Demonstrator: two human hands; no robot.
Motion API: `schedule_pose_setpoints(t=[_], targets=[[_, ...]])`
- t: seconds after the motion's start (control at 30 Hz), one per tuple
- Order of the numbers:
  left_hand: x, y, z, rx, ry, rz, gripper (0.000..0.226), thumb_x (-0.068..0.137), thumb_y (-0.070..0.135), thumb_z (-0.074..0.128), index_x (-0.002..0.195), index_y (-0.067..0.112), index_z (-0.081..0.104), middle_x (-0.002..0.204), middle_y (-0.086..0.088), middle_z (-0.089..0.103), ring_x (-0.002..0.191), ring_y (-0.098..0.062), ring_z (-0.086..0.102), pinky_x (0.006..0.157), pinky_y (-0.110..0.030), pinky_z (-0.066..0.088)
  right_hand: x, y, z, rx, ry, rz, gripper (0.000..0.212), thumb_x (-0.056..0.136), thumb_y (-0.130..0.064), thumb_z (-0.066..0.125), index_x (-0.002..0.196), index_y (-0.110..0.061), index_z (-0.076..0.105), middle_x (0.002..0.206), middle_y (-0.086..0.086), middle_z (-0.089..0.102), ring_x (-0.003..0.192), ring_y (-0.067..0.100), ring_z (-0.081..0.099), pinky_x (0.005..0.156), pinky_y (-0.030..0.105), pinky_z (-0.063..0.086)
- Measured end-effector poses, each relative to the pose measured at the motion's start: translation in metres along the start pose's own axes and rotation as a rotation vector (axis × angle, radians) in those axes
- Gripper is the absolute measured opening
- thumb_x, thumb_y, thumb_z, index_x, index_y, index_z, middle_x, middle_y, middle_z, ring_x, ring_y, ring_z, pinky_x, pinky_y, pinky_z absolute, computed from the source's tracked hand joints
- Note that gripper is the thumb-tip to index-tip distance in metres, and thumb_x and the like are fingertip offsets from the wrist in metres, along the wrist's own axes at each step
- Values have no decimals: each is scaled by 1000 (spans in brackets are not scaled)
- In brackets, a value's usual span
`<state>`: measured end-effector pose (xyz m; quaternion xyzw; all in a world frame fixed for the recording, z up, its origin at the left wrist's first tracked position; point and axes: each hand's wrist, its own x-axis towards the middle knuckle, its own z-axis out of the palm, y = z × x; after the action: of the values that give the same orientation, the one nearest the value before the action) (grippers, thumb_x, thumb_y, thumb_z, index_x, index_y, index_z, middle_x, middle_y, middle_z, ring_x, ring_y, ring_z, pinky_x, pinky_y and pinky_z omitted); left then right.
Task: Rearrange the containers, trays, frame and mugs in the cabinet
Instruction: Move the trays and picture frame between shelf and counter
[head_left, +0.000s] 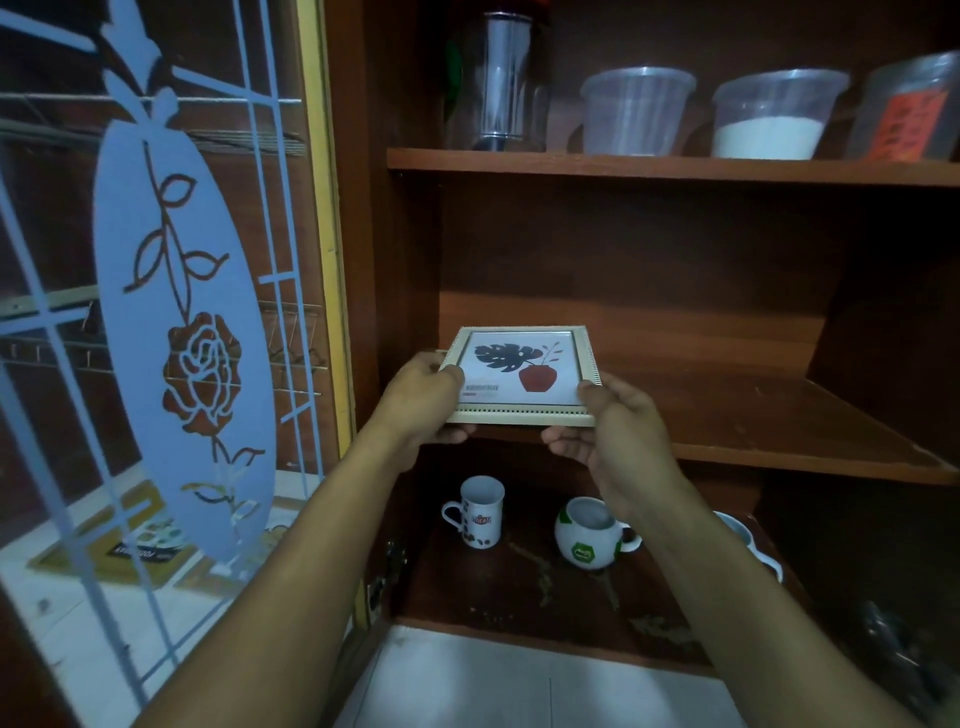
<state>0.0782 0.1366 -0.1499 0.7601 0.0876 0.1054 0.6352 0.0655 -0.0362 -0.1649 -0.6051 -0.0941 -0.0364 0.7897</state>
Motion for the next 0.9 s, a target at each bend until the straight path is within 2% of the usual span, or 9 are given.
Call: schedule_pose_setpoints(t=[0.17,0.3,0.53,0.7,0.9], targets=[[-11,-2,3,-89,-36,-2,34,102,18,37,134,21,45,79,-3,69,44,-9,59,38,-20,42,-7,0,-7,6,25,7,19,104,-14,42,108,-15,61,69,7,72,50,17,63,47,25,51],[-22,-3,4,-103,-53,45,32,102,16,36,131,21,48,76,-1,70,47,-9,59,39,-20,41,-15,-2,-12,3,10,1,20,104,-14,41,110,-15,61,71,9,71,50,16,62,46,24,50],[-44,0,13,-130,-48,58,23,101,13,35,112,26,50,70,1,69,46,-9,60,41,-20,43,-32,-6,-26,19,4,10,17,103,-13,43,110,-14,59,72,8,72,51,17,63,47,25,51],[-61,-2,20,-132,-36,59,24,101,13,35,118,24,49,78,-3,69,47,-10,60,41,-20,43,-46,-10,-36,-5,0,37,16,103,-15,44,113,-15,57,73,6,74,55,18,65,51,26,54],[-90,-5,27,-144,-29,68,30,102,15,37,129,20,48,77,-1,70,53,-10,62,46,-23,46,-69,-19,-53,-57,-31,89,23,104,-17,44,125,-15,53,82,12,75,63,25,69,53,27,54]])
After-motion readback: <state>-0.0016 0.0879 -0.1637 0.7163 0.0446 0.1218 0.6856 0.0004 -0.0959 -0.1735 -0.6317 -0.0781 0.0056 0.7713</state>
